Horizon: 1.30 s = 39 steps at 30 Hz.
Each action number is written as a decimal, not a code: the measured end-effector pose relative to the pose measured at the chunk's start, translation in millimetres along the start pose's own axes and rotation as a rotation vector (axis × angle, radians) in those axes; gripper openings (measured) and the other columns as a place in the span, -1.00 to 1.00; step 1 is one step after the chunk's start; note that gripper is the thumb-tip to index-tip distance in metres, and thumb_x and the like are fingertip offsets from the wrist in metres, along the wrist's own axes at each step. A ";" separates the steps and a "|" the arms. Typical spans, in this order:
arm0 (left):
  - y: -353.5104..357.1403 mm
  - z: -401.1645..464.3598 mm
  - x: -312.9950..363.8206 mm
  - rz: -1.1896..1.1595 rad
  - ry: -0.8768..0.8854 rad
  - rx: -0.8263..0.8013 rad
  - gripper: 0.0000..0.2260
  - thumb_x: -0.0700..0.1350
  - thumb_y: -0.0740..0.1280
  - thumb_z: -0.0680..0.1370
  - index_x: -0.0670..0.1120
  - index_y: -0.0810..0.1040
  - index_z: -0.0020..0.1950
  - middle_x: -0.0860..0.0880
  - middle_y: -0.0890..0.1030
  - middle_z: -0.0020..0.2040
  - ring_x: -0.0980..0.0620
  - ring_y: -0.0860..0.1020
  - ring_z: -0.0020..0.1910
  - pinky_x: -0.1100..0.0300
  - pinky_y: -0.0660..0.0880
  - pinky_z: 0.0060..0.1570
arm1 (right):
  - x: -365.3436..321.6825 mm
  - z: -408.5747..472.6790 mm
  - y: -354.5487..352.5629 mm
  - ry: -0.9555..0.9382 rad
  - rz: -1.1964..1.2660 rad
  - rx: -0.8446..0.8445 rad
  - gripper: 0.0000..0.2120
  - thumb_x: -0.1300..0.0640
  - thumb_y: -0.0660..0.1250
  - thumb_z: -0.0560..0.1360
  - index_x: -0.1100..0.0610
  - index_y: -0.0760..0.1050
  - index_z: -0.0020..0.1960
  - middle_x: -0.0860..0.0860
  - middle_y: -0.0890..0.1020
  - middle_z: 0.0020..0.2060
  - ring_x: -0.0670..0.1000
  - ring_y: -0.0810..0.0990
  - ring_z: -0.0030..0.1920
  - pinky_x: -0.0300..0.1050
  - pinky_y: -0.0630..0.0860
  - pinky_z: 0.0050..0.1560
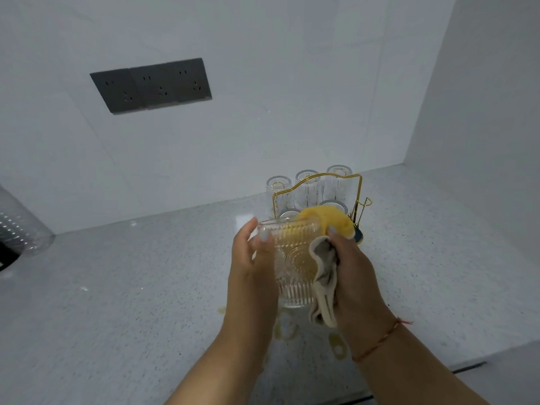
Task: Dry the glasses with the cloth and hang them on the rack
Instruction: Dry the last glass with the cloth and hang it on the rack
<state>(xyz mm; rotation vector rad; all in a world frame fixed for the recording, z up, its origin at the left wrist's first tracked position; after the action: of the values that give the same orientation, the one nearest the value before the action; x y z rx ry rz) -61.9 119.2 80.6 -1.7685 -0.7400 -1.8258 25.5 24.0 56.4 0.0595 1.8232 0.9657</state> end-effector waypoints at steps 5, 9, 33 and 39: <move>15.4 -11.2 11.1 -0.114 0.115 -0.112 -0.30 0.33 0.51 0.25 0.08 0.44 0.29 -0.06 0.66 0.16 -0.05 0.65 0.14 -0.06 0.59 0.11 | -16.7 -1.4 9.1 -0.114 -0.348 0.031 -0.72 0.00 0.15 0.58 0.00 0.46 0.25 -0.05 0.67 -0.01 -0.03 0.66 0.01 0.01 0.55 0.12; 20.4 3.0 14.2 -0.303 0.048 -0.284 -0.27 0.05 0.59 0.27 -0.17 0.45 0.36 -0.27 0.61 0.21 -0.29 0.60 0.18 -0.25 0.54 0.15 | -5.4 -6.3 17.4 0.040 -0.257 -0.058 -0.40 -0.16 0.30 0.41 0.27 0.46 0.26 0.30 0.59 0.10 0.26 0.55 0.18 0.21 0.41 0.30; 7.9 9.1 -6.9 -0.582 -0.185 -0.163 -0.26 0.07 0.52 0.40 -0.20 0.35 0.46 -0.35 0.50 0.33 -0.36 0.54 0.26 -0.28 0.47 0.23 | -12.7 -42.2 31.5 -0.497 -0.722 -0.083 -0.50 -0.35 0.16 0.41 -0.17 0.38 0.27 -0.16 0.59 0.16 -0.17 0.54 0.19 -0.13 0.51 0.19; 17.4 1.6 -1.5 -0.611 -0.132 -0.303 -0.18 0.15 0.52 0.36 -0.28 0.35 0.45 -0.38 0.46 0.35 -0.33 0.52 0.28 -0.10 0.52 0.19 | -34.0 -29.1 53.3 -0.499 -0.680 -0.227 -0.74 -0.15 0.16 0.50 -0.22 0.43 0.17 -0.28 0.60 0.07 -0.26 0.54 0.14 -0.38 0.44 0.13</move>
<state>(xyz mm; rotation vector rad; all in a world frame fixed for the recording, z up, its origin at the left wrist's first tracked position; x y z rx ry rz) -48.9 107.5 79.9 -2.0178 -1.2142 -2.3255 -1.6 27.8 120.4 -0.4027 1.1373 0.5875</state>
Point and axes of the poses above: each hand's wrist, its own z-axis towards the middle knuckle, its own y-axis out of the palm, x = y × z, the point moved 9 cm from there along z, towards the middle knuckle
